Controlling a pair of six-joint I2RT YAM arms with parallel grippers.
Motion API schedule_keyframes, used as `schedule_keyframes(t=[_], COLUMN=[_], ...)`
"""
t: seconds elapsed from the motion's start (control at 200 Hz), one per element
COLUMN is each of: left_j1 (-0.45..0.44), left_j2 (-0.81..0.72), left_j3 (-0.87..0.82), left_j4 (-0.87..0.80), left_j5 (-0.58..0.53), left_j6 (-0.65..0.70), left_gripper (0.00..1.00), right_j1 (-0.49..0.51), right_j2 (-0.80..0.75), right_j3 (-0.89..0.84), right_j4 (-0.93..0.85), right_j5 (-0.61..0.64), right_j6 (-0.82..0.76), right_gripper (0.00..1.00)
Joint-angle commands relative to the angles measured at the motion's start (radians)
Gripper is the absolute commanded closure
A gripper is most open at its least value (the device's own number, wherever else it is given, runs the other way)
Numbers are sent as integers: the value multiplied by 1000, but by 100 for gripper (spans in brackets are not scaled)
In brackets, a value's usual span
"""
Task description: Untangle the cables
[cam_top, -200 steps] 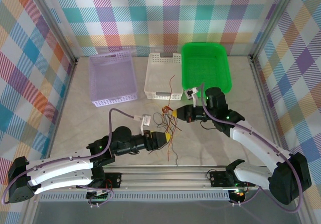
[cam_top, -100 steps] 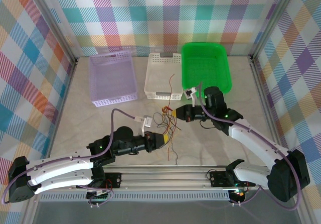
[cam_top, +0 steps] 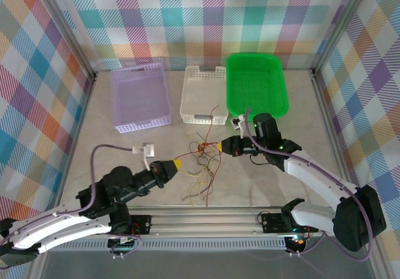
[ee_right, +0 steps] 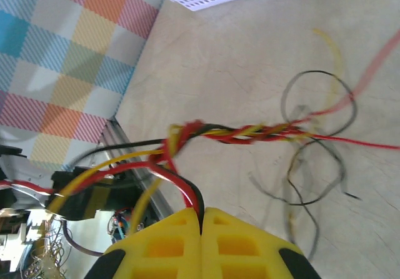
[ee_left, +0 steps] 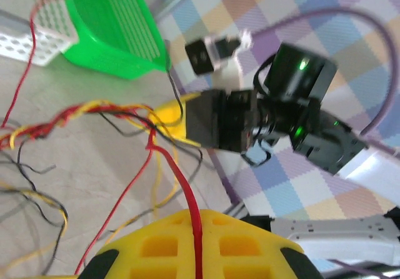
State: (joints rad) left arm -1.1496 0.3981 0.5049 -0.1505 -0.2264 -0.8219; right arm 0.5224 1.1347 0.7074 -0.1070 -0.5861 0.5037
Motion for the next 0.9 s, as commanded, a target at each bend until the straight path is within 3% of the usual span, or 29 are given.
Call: schedule_keyframes(t=[0.0,0.175,0.29,0.61,0.745,0.895], left_j1=[-7,-8,-7,-7,-7,-7], left_j2=[-89,-201,-244,-221,-168,-69], left_j3=[11,81,150,342,410,416], left_j4=[-169,-372,-500,-737,-796,-738], left_j5=[-125,-222,-285,-412,-443,-399], left_j6=[-1,11,30,79,100,132], left_gripper=[100,100,100,100,100,100], right_j1=[-29,-90,-196,-388,-421,-387], right_j2=[-6,5,-2,-19,-25,-42], right_j3=[-36,-55,-86,-124,-124,-142], right_j4=[-17,-69,-97,-147,-133,64], right_j5=[63,140,187,221,186,-71], right_j6=[-19,5,78,178,180,155], right_gripper=[100,100,100,100,100,100])
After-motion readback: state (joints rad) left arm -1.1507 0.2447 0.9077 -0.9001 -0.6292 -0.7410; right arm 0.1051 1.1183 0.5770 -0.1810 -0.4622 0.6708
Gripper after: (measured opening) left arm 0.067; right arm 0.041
